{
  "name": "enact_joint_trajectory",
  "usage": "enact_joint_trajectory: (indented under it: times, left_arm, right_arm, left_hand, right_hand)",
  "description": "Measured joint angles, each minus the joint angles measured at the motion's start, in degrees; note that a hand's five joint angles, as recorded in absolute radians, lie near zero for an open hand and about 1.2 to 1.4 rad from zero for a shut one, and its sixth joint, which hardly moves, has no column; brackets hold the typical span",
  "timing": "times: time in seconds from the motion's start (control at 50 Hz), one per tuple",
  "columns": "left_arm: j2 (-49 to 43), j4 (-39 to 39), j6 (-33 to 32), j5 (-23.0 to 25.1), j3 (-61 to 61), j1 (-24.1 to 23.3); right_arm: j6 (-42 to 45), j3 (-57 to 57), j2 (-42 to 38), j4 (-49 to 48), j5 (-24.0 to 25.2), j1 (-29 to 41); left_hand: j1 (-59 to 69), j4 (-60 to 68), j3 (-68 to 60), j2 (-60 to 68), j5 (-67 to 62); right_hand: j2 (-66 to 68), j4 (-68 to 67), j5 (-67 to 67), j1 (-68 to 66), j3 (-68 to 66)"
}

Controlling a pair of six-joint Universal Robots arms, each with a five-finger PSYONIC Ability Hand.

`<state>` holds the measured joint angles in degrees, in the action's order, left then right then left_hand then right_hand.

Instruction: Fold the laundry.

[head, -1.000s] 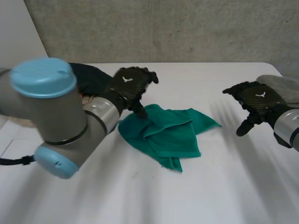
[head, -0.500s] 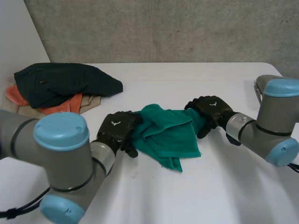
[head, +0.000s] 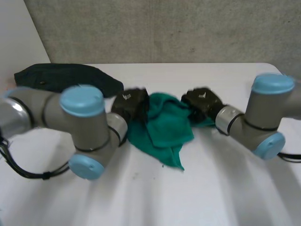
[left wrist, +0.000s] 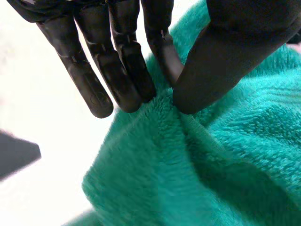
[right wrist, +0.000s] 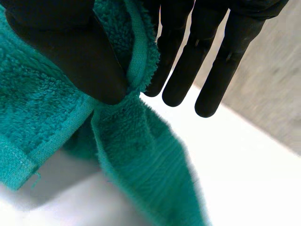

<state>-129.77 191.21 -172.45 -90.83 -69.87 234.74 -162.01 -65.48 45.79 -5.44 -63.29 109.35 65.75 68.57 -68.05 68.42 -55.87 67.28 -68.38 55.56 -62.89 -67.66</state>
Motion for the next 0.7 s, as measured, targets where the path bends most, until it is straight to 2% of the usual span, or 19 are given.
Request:
enact_joint_trajectory:
  times: [0.18, 0.3, 0.38, 0.4, 0.52, 0.7]
  left_arm:
    - [17.3, -3.6, -0.8, 0.2, -0.6, 4.3]
    - [23.3, -6.0, -2.2, 0.6, -0.2, 6.5]
    - [23.9, -6.5, -3.1, 1.0, -0.1, 7.1]
    - [24.1, -7.2, -5.4, 1.7, -0.1, 8.0]
    - [18.5, -7.8, -12.2, 2.2, -0.2, 8.8]
    - [5.7, -6.5, -22.9, 2.4, 3.1, 8.9]
  right_arm:
    - [0.4, -2.5, 17.4, 0.4, -0.4, -0.3]
    - [0.5, -3.1, 26.3, 2.9, -0.2, -0.4]
    - [0.7, -3.0, 27.9, 4.5, 0.0, -0.4]
    - [2.1, -2.6, 29.9, 8.4, 0.0, -0.1]
    - [7.3, -2.1, 28.1, 14.7, -2.2, 1.9]
    - [14.3, 2.2, 15.7, 15.8, -10.7, 3.7]
  left_hand:
    - [0.0, 0.0, 0.0, 0.0, 0.0]
    - [0.0, 0.0, -0.2, 0.1, 0.0]
    - [0.0, 0.0, -0.3, 0.1, 0.0]
    - [0.0, 0.0, -0.3, 0.1, 0.0]
    - [0.0, 0.0, -0.3, 0.1, 0.0]
    - [0.0, 0.1, -0.3, 0.1, 0.0]
  right_hand:
    - [0.0, 0.0, 0.6, 0.0, 0.0]
    - [0.0, 0.0, 0.9, 0.0, 0.0]
    - [0.0, 0.0, 0.9, 0.0, 0.0]
    - [0.0, 0.0, 1.1, 0.0, -0.2]
    - [0.0, -0.2, 1.1, 0.0, -0.3]
    - [0.0, -0.2, 1.8, 0.0, -0.4]
